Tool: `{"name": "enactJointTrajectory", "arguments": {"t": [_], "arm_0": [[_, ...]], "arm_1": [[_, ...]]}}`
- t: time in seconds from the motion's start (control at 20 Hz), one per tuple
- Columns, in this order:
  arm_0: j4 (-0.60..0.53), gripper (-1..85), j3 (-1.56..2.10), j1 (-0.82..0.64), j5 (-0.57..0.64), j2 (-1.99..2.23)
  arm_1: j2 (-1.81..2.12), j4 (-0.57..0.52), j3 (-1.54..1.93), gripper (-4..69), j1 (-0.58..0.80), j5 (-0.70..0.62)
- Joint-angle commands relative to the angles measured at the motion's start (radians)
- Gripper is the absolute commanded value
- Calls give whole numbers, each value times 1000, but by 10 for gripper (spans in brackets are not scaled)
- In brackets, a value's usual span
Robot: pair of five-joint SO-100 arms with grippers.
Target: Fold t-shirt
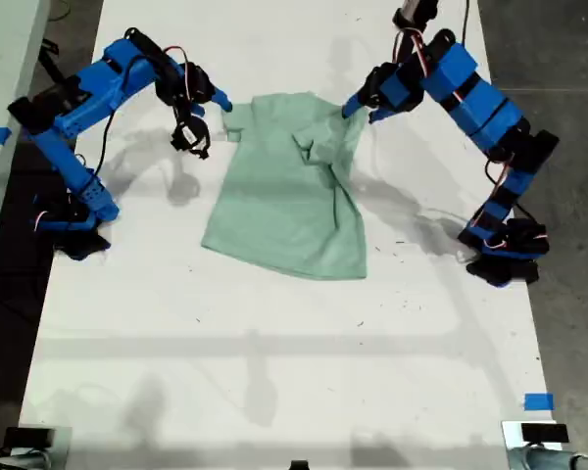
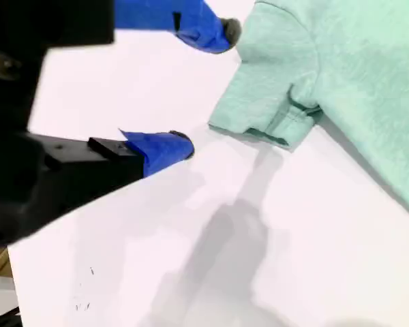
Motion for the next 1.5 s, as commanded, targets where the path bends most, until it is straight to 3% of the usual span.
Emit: {"name": "enactJointTrajectory", "arguments": {"t": [0.0, 0.15, 0.4, 0.8, 1.0, 1.2, 1.45], "arm_0": [[58, 270, -230, -26, 20, -129], [101, 270, -387, -51, 32, -270], [63, 270, -457, -92, 32, -417], [104, 259, -676, -95, 6, -658], [149, 184, -681, -121, -5, -678], [184, 0, -686, -144, 5, -689], [209, 0, -686, -156, 14, -692]], "arm_1": [[140, -12, 51, 225, -21, 12], [218, -31, 144, 223, -23, 18], [325, -55, 249, 219, -26, 21], [431, -106, 399, 216, -38, 40], [483, -126, 459, 215, -38, 49], [515, -135, 486, 211, -40, 55], [569, -138, 529, 207, -41, 64]]}}
